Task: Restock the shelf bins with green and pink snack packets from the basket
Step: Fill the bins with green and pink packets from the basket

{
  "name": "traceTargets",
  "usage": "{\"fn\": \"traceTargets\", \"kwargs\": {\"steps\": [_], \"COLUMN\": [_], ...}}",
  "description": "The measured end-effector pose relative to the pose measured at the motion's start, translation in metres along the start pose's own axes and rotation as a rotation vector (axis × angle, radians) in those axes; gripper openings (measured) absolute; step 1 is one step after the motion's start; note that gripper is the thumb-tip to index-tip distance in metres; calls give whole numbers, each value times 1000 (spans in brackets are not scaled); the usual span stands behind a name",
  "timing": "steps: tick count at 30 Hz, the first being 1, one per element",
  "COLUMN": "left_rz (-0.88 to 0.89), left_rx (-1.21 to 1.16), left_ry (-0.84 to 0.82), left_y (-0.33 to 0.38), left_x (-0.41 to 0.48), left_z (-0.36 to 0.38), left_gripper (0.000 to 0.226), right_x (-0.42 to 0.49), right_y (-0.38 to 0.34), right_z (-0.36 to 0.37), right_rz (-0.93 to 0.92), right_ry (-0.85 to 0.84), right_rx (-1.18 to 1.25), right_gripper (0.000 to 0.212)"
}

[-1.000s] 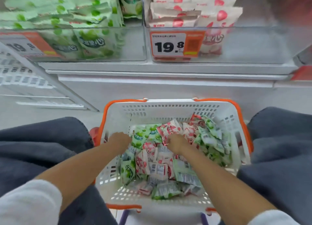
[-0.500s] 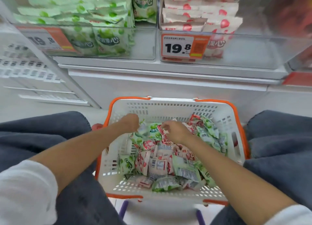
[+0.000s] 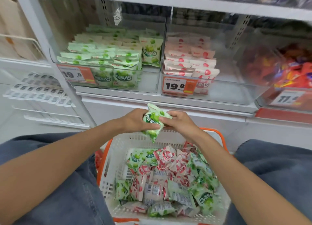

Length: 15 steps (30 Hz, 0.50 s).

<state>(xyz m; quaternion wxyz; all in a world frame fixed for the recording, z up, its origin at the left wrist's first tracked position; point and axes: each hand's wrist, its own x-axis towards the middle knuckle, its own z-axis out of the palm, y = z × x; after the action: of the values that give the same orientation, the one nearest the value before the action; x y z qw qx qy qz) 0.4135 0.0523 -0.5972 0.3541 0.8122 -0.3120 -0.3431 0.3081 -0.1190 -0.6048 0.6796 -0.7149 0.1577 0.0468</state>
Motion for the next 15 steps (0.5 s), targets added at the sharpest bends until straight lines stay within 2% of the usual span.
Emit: {"fn": "traceTargets", "kwargs": {"steps": [3,5,7,9,12,15], "left_rz": [36,75,92,112,200,227], "left_rx": [166,150,39,-42,51,80], "left_ry": [134,183,187,202,221,167], "left_y": [-3,-2,-1,2,6,10], "left_x": [4,5,4,2,3,0], "left_z": [-3,0,5,6,0,-4], "left_gripper": [47,38,27,16,25,20], "right_x": [0,2,6,8,10,12], "right_y": [-9,-12,-14,-22,-41,-60], "right_z": [-8,-10,-12,-15,-14,-3], "right_rz": [-12,-25,-47,-38,-5,-84], "right_ry": [45,78,87,24,-123,-63], "right_rx": [-95,-145,-162,-131,-96,-226], "right_gripper": [24,22,18,13,22,22]}}
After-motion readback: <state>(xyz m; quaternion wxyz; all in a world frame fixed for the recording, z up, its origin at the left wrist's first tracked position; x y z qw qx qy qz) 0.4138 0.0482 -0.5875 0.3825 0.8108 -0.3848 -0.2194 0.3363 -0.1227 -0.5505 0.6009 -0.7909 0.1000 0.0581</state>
